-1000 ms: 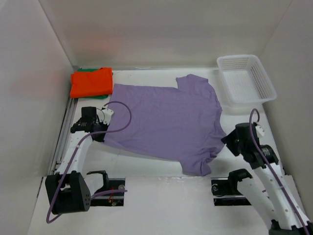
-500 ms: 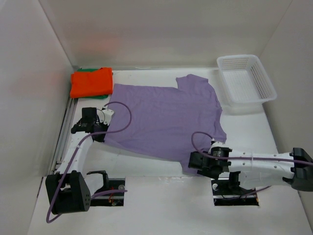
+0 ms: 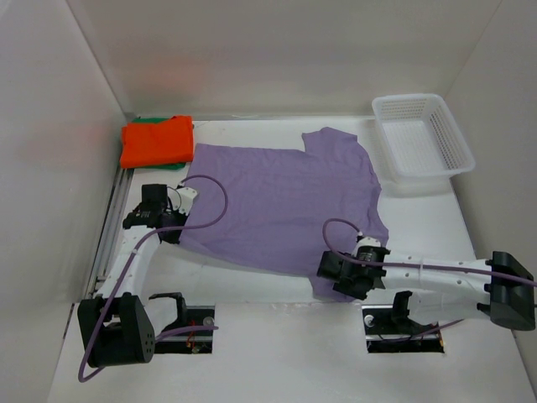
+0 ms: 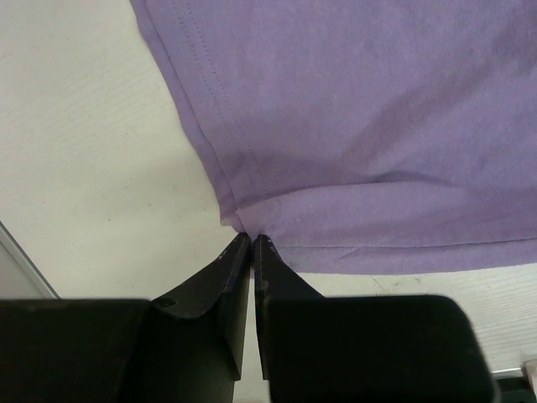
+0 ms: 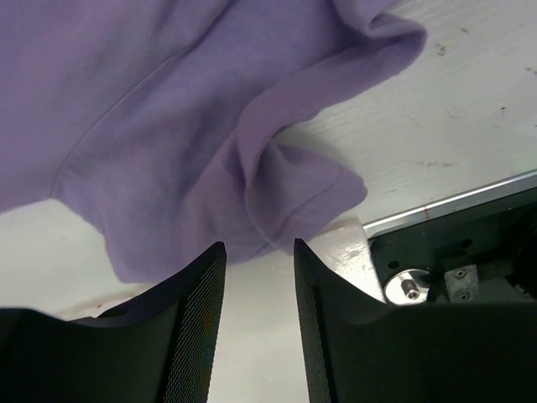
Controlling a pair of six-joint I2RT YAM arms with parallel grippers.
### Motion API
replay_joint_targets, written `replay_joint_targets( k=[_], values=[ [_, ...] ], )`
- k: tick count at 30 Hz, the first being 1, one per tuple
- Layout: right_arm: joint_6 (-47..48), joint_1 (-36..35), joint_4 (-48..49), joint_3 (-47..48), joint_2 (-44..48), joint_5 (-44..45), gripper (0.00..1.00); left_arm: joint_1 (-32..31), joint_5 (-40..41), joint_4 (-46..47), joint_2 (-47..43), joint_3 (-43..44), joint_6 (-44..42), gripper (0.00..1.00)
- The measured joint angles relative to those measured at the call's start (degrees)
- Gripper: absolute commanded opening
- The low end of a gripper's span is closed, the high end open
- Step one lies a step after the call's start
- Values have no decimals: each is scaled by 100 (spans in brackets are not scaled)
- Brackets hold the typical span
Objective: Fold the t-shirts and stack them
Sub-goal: Flatten out the tshirt, then grap the side of the flattened tshirt closest away from the robot with both arms
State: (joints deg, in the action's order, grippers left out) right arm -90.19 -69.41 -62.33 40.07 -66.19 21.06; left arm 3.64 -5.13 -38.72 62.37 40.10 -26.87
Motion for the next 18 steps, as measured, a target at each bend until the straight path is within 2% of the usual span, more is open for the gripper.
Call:
replay_joint_targets(
  k=[6, 18],
  values=[
    [59, 87, -44, -186, 17, -7, 35, -4, 0, 0, 0, 0, -2, 5],
    [186, 90, 2, -315, 15, -31, 36, 4, 0, -2, 0, 0, -7, 5]
  ],
)
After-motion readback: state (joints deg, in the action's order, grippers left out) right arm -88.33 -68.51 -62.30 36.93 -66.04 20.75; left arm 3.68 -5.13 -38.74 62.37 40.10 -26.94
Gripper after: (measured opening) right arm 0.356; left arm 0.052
